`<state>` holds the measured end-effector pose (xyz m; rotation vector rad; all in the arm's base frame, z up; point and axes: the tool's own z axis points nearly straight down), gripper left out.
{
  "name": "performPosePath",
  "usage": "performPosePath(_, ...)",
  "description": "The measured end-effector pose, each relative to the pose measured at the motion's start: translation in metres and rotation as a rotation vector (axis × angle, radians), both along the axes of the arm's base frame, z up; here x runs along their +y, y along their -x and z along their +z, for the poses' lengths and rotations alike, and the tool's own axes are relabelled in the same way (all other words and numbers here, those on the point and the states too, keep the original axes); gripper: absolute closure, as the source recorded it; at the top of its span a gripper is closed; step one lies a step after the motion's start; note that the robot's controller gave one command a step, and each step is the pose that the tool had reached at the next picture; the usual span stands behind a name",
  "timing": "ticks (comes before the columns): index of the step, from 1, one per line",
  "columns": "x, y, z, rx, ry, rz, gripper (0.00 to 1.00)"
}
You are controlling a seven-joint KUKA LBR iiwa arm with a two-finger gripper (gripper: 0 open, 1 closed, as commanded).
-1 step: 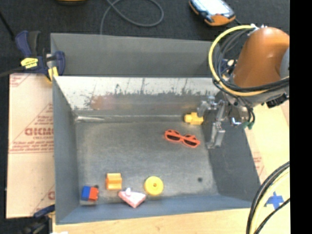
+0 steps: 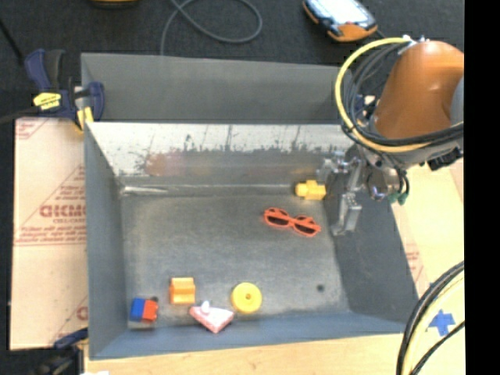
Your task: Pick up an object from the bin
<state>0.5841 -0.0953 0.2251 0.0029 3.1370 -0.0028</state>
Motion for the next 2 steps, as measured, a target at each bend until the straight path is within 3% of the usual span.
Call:
performPosePath(1, 0.003, -0.015, -0.072, -0.005, -0.002, -0.059, 0.0)
performPosePath(2, 0.005, -0.015, -0.123, 0.005, -0.003, -0.083, 0.0)
